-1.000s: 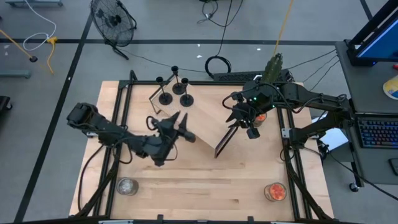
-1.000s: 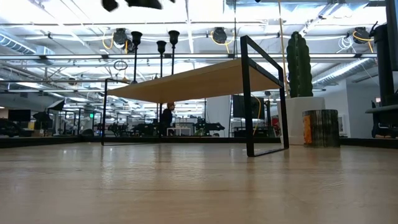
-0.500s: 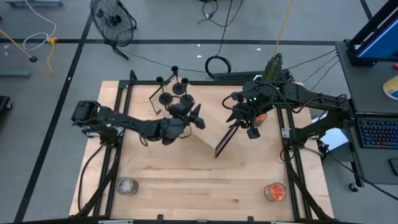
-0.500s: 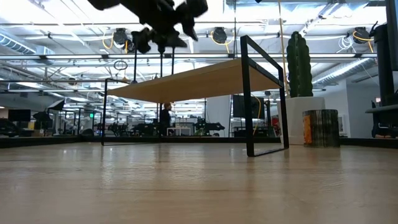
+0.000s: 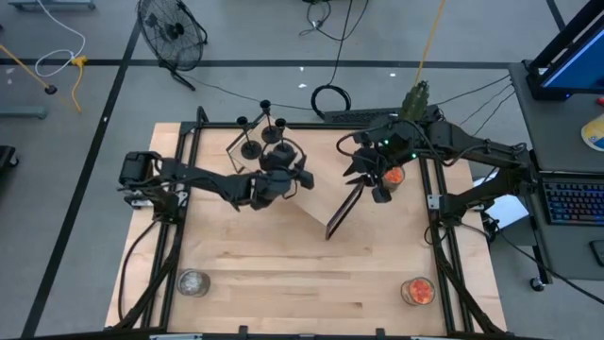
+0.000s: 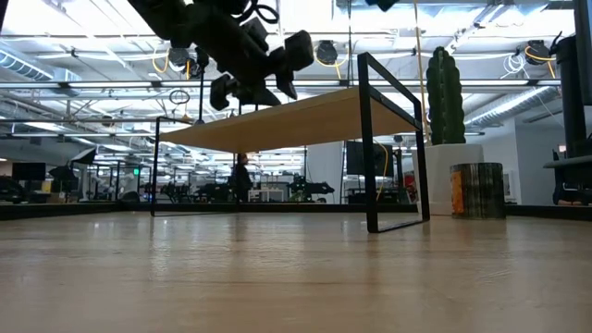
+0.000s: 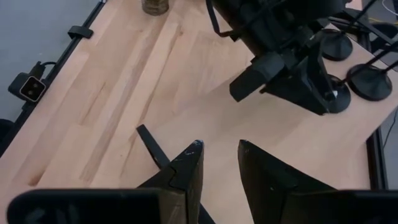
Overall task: Pick & Place candle stick holders
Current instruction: Put the black candle holder on the shelf
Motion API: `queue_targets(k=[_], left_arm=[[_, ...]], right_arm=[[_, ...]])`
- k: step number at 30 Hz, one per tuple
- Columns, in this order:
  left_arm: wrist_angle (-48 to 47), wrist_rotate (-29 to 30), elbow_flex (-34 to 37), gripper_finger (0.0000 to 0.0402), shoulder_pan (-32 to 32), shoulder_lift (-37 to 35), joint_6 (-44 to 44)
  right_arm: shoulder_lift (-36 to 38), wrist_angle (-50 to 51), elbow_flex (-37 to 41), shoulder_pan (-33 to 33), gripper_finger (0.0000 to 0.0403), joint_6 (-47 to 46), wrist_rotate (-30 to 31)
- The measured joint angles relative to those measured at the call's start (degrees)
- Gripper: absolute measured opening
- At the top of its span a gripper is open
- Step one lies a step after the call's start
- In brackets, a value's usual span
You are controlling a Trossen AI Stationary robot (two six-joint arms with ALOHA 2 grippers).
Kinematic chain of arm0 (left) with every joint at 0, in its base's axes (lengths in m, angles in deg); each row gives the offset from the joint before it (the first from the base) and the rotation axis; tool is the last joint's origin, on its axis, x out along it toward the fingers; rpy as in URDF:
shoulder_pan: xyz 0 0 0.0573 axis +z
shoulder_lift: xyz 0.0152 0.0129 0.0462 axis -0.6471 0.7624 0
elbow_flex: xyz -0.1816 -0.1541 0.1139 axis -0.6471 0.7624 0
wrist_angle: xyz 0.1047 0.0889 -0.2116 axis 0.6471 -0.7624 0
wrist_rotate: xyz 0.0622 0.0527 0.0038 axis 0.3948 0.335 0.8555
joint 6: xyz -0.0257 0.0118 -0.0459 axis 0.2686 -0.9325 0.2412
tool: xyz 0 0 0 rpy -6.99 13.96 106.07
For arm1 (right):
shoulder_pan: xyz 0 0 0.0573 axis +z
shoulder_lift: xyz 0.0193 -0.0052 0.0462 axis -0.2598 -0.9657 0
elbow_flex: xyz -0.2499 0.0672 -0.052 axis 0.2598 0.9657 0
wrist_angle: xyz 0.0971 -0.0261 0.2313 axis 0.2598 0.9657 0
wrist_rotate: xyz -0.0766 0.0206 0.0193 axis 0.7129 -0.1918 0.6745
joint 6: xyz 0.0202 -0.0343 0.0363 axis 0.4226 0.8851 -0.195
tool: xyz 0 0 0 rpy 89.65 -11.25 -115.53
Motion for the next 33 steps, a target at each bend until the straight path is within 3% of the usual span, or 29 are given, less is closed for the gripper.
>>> queue_targets(k=[13, 33], left_arm=[[-5.5, -4.5, 0.0, 0.0152, 3.6, 0.0, 3.3], [-10.5, -3.4, 0.0, 0.0152, 5.2, -0.1, 9.8]], right_arm=[[0.0, 0.0, 0.0, -1.5, 0.0093, 1.5, 0.0], [0.0, 0.0, 0.0, -1.5, 0.0093, 3.0, 0.0]])
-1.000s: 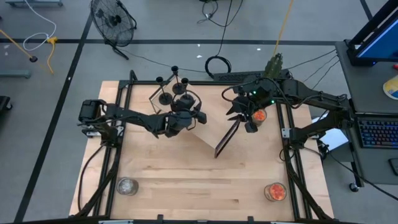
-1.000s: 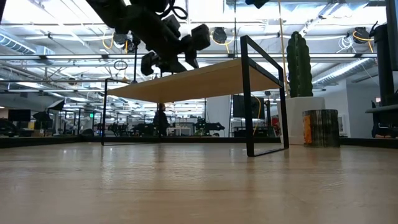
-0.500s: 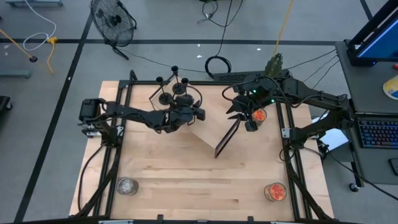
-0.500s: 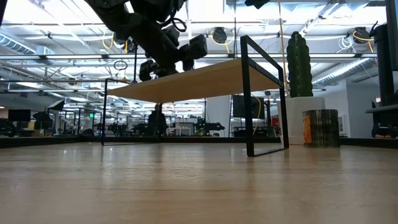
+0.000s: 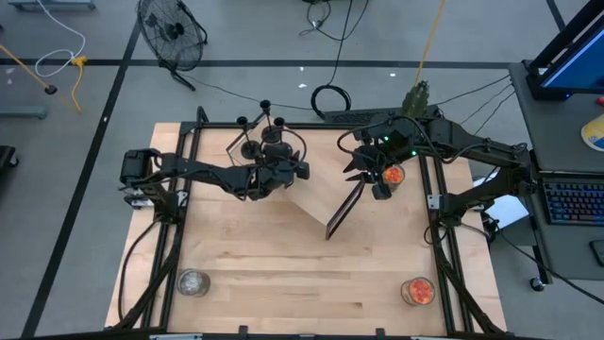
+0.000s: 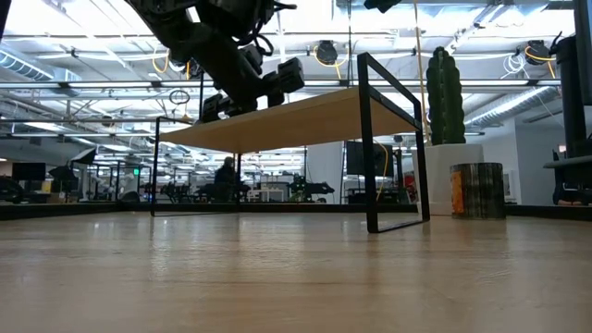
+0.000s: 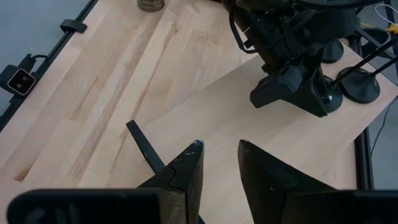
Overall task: Pick & Place candle stick holders
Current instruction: Put the black candle holder on the shelf, then put the brown scented candle on the shelf
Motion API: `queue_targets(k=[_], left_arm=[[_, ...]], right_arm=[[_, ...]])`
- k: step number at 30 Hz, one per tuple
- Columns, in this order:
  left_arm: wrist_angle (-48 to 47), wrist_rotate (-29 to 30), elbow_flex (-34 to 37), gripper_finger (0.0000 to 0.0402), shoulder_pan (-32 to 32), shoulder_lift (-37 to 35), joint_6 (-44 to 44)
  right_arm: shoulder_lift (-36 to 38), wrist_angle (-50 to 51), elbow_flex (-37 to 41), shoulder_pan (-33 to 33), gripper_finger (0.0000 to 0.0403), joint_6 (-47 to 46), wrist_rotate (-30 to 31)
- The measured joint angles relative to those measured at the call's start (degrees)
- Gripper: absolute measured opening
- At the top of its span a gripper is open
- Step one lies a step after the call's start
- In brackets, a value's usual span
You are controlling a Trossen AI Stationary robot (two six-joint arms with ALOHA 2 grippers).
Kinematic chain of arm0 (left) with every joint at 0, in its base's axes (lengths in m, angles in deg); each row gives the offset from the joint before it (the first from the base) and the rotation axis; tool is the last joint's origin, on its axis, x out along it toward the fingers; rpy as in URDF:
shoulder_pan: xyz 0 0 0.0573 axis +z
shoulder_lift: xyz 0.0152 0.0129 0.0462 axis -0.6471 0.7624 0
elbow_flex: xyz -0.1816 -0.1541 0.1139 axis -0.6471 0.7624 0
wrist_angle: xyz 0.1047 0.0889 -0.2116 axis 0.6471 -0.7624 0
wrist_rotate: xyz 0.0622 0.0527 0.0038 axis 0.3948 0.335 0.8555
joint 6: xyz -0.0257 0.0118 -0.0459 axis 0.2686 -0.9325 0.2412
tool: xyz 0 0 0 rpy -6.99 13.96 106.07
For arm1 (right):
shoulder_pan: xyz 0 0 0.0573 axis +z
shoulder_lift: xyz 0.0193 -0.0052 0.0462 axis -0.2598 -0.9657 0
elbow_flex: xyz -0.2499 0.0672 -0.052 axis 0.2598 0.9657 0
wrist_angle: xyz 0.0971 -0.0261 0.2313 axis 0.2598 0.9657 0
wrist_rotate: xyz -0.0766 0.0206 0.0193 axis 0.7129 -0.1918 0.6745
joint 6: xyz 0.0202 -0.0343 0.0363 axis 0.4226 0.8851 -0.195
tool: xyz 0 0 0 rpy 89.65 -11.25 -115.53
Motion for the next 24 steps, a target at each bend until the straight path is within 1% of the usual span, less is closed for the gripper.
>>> queue_targets(k=[16, 24], left_arm=[[-0.5, 2.2, 0.0, 0.0152, -0.1, 0.0, 5.4], [-1.1, 5.0, 0.0, 0.0152, -0.9, -0.9, 7.9]], right_arm=[[0.0, 0.0, 0.0, 0.0, 0.0093, 0.0, 0.0], [0.0, 0.0, 0.0, 0.0, 0.0093, 0.0, 0.0]])
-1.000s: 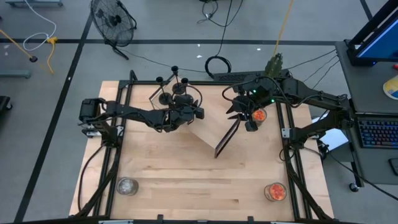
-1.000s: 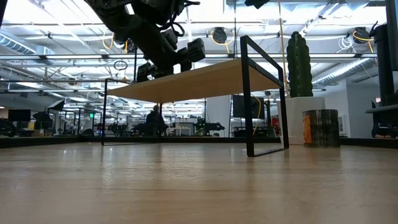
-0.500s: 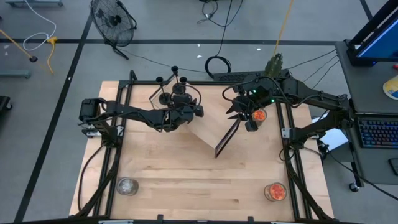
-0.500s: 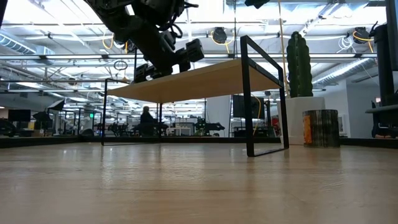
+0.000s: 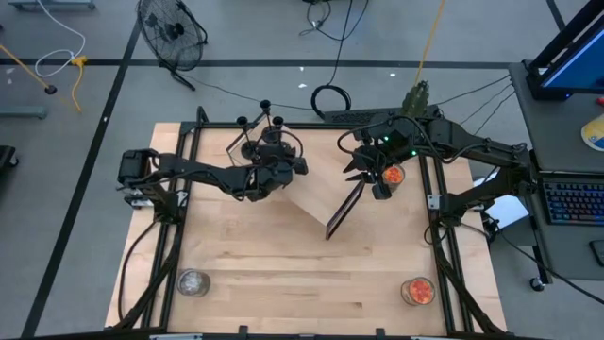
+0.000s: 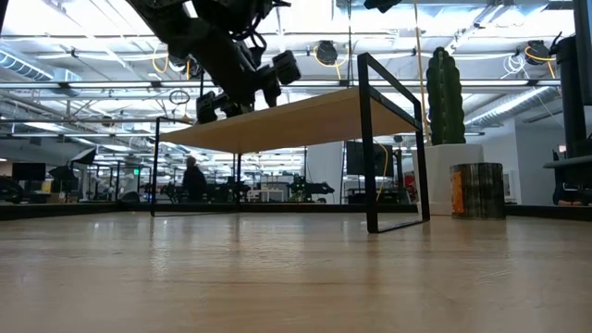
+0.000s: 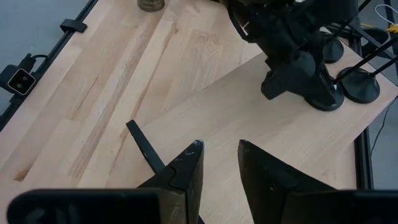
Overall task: Pick & Place candle stick holders
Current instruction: Put the brown scented candle on the shelf
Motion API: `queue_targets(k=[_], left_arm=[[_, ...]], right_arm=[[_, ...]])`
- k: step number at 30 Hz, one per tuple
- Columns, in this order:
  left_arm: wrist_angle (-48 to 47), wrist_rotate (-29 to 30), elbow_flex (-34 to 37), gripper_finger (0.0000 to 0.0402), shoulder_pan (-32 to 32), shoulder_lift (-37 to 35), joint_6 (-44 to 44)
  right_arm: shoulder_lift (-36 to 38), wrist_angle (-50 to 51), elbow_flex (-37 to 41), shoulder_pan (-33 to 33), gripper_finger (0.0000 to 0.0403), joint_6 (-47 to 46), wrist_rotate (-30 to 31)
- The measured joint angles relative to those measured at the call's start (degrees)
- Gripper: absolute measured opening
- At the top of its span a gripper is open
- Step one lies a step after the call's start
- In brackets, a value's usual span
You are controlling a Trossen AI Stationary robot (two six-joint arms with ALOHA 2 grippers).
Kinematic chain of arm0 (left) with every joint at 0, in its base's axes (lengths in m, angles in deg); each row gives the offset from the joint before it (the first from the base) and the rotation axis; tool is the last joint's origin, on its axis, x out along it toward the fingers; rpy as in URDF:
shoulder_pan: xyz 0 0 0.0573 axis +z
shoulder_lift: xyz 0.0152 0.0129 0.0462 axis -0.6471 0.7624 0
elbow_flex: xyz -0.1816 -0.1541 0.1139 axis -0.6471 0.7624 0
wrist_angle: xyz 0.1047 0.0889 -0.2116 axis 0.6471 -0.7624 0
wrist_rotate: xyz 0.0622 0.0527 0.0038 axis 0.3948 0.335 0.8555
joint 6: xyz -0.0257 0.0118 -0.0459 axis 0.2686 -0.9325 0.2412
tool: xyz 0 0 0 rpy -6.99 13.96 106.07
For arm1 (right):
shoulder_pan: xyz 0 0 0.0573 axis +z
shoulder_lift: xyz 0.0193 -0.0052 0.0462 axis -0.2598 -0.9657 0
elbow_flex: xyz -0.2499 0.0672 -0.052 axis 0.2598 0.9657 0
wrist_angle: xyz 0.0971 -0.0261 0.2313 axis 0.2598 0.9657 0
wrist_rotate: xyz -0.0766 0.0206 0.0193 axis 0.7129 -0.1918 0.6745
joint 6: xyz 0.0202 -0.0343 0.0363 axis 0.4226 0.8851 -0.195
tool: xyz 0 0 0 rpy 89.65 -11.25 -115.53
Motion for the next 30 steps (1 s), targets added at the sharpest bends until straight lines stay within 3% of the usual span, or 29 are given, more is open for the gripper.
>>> queue_targets(k=[7, 14, 18, 26, 30], left_arm=[[-2.1, 1.1, 0.1, 0.0152, -0.8, -2.3, -0.2], [-1.5, -5.4, -1.9, 0.0152, -2.5, -5.1, -2.1], [-4.6, -8.3, -3.2, 0.0152, -5.4, -9.2, -3.8], [-9.7, -8.1, -3.4, 0.0152, -12.5, -18.4, -5.2], [-11.1, -8.0, -3.4, 0.0128, -15.2, -21.4, -6.1]], right_arm=[[0.0, 0.0, 0.0, 0.0, 0.0093, 0.0, 0.0], [0.0, 0.0, 0.0, -0.1, 0.0093, 0.5, 0.2], [0.0, 0.1, 0.0, -1.2, 0.0093, 1.3, 0.2], [0.0, -2.1, 0.0, -3.9, 0.0093, 1.5, 0.3], [0.0, -4.2, 0.0, -4.1, 0.0093, 1.5, 0.3]])
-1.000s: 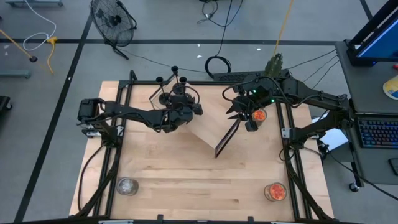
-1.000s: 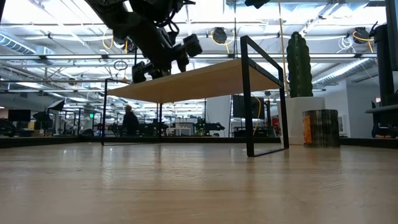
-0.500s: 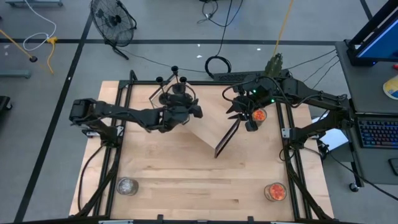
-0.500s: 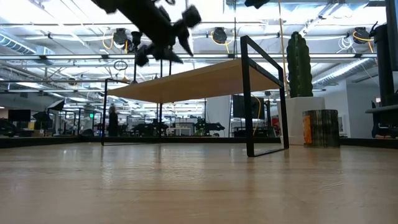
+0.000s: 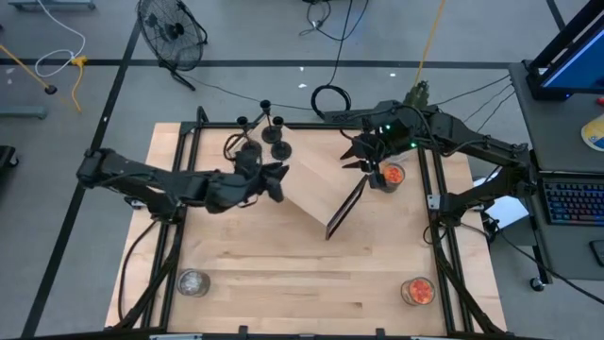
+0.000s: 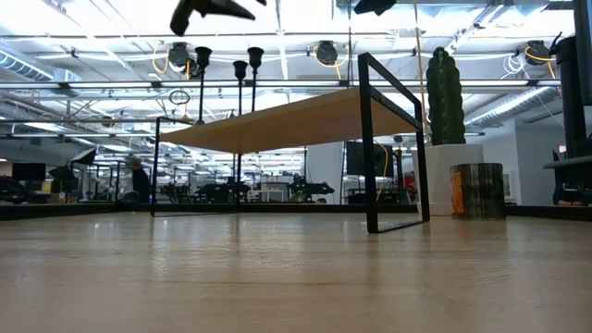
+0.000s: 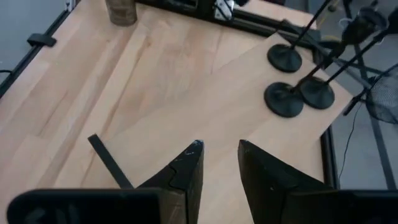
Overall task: Pick & Place candle stick holders
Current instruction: Put the brown scented candle on the shelf
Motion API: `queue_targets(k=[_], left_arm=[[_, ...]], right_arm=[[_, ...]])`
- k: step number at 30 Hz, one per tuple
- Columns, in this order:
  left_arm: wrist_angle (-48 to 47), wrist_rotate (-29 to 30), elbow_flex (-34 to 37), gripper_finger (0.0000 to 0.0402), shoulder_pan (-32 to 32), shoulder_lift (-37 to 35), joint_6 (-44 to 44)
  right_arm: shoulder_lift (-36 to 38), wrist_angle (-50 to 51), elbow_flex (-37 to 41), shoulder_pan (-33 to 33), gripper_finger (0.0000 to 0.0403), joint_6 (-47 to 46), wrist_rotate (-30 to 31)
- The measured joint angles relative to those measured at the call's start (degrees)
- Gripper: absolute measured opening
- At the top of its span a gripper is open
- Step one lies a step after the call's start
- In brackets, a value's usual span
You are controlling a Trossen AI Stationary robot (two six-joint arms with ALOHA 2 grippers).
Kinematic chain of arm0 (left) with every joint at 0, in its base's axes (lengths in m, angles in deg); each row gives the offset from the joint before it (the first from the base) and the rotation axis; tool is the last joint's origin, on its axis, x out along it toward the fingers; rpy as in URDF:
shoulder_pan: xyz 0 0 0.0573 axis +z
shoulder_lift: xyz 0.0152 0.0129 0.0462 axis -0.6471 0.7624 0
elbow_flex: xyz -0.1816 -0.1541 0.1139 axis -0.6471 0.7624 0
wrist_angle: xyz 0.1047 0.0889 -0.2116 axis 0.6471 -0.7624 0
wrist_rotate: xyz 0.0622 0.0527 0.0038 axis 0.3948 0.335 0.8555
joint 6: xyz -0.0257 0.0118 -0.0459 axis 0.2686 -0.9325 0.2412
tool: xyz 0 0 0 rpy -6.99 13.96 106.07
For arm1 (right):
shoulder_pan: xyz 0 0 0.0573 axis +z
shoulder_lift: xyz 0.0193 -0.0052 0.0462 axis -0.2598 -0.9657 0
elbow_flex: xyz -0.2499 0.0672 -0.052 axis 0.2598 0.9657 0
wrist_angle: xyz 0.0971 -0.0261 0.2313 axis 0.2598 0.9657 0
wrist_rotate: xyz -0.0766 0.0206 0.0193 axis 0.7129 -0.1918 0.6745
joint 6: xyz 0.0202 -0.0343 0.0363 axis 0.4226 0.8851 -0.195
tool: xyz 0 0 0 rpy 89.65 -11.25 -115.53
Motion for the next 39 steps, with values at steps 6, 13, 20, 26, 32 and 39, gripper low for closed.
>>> queue_targets(k=[6, 13, 20, 26, 32, 39], left_arm=[[-1.6, -0.1, 0.0, 0.0038, -3.8, -3.3, -3.4], [-6.5, 0.2, 0.0, 0.0009, -8.3, -5.6, -1.3], [-9.3, 2.7, 0.1, 0.001, -13.9, -6.3, -1.1], [-10.7, 3.7, 0.1, 0.0007, -19.3, -6.8, -1.0], [-21.0, 4.5, 0.1, 0.0004, -23.9, -7.4, 6.9], [-32.4, -7.3, 0.1, 0.0004, -28.6, -7.7, 21.2]], right_arm=[[0.0, -2.0, 0.0, 0.0, 0.0093, -0.1, -0.1], [0.0, -2.3, 0.0, 0.1, 0.0093, -0.9, -0.3], [0.0, -1.9, 0.0, 0.1, 0.0093, -2.8, -0.3], [0.0, -0.7, 0.0, 0.2, 0.0093, -2.6, -0.5], [0.0, -0.6, 0.0, 1.5, 0.0093, -4.6, -0.5], [0.0, -0.6, 0.0, 4.1, 0.0093, -9.6, -0.4]])
